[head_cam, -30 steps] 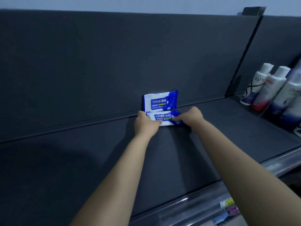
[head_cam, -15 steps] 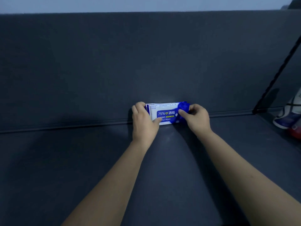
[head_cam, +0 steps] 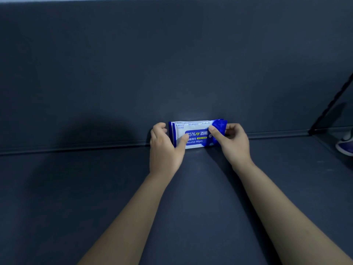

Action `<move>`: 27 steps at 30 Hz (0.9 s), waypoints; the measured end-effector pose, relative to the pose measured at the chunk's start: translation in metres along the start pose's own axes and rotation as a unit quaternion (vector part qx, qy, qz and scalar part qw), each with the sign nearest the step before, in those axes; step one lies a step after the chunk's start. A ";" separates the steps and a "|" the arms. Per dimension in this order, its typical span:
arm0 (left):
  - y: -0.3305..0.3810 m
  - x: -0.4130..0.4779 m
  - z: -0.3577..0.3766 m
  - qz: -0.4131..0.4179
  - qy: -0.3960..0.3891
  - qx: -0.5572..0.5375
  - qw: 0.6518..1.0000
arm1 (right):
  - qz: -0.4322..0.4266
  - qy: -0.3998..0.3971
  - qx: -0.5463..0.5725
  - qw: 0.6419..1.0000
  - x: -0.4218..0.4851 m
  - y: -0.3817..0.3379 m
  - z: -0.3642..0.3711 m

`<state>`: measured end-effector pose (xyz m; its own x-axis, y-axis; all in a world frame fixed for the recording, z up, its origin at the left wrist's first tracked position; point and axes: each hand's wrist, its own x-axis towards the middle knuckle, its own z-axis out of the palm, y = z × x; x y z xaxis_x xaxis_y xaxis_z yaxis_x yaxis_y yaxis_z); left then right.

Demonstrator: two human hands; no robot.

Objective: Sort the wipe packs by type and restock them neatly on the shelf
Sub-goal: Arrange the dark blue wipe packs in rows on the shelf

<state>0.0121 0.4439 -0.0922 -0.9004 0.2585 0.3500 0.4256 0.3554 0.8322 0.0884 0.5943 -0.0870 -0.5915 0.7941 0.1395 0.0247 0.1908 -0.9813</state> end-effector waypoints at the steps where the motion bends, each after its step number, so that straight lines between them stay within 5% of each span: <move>1: -0.001 0.002 0.000 0.002 0.000 -0.001 1.000 | 0.002 0.000 -0.002 1.000 0.001 0.000 0.000; 27: 0.002 0.006 0.001 -0.055 -0.004 -0.101 0.993 | 0.020 0.001 -0.017 1.000 0.007 -0.002 0.001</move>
<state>0.0078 0.4469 -0.0890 -0.9393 0.2353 0.2496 0.2970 0.1942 0.9349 0.0833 0.5994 -0.0845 -0.5886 0.8022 0.0996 0.0759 0.1775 -0.9812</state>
